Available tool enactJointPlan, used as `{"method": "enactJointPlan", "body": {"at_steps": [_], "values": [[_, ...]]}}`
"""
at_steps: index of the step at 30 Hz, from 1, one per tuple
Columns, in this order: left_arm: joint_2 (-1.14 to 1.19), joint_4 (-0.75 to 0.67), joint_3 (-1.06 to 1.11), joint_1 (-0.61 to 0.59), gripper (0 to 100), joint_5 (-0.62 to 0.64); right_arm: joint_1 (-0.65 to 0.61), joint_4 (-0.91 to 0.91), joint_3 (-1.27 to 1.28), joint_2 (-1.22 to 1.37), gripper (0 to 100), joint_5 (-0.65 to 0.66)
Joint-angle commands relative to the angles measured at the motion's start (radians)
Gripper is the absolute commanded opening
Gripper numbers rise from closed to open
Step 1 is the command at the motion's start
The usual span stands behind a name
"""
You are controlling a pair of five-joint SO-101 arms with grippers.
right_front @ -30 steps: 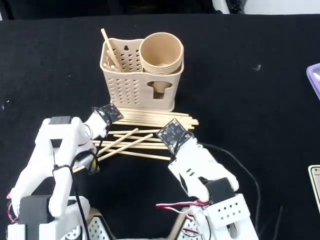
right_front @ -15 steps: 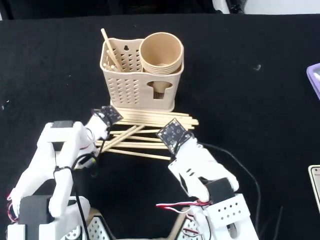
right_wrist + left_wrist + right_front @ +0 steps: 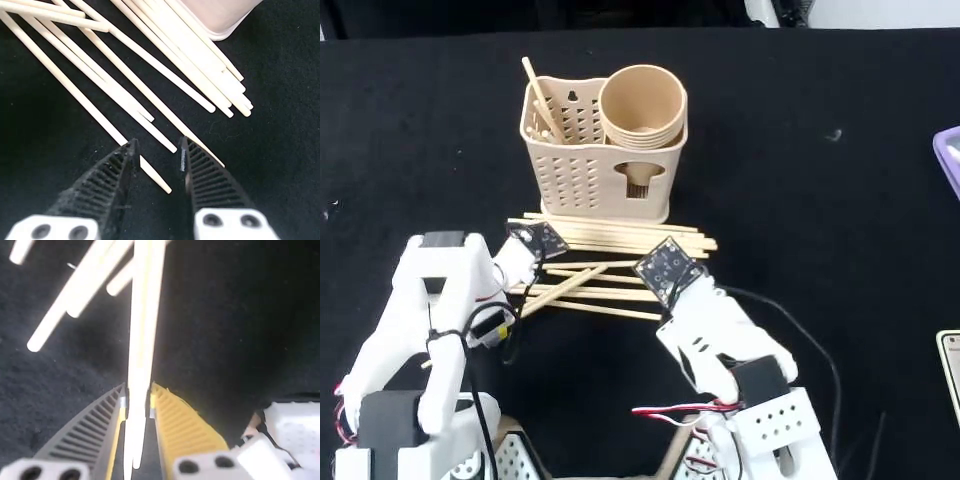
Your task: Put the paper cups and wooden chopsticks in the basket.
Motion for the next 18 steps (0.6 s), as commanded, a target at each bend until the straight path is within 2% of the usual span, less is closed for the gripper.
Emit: {"method": "enactJointPlan", "body": {"at_steps": [1, 10, 14, 18], "values": [[-0.011, 0.063, -0.091, 0.005, 3, -0.015, 0.012, -0.021, -0.002, -0.015, 14.1, -0.002], [-0.026, 0.242, -0.277, -0.01, 3, -0.017, 0.014, -0.021, -0.001, -0.015, 14.1, -0.002], [-0.153, 0.316, -0.321, -0.021, 3, -0.017, 0.015, -0.021, -0.001, -0.015, 14.0, -0.002], [-0.33, 0.325, -0.294, -0.042, 3, -0.015, 0.017, -0.023, -0.001, -0.016, 13.7, -0.011]]}}
